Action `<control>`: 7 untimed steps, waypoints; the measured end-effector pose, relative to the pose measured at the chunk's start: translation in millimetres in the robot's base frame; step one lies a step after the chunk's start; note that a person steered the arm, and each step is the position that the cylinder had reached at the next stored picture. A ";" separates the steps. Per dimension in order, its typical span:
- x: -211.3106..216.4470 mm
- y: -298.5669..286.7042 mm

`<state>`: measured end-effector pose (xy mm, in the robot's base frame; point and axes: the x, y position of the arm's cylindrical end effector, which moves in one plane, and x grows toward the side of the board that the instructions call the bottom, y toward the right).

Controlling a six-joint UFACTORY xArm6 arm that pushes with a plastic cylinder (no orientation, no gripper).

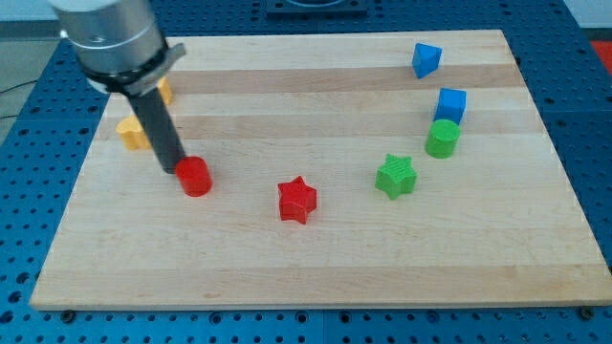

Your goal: Push the yellow blocks slightly to the right side of the board

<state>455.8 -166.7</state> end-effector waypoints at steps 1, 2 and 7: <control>17.4 6.4; 10.6 -54.0; -60.8 -52.3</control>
<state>395.0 -219.0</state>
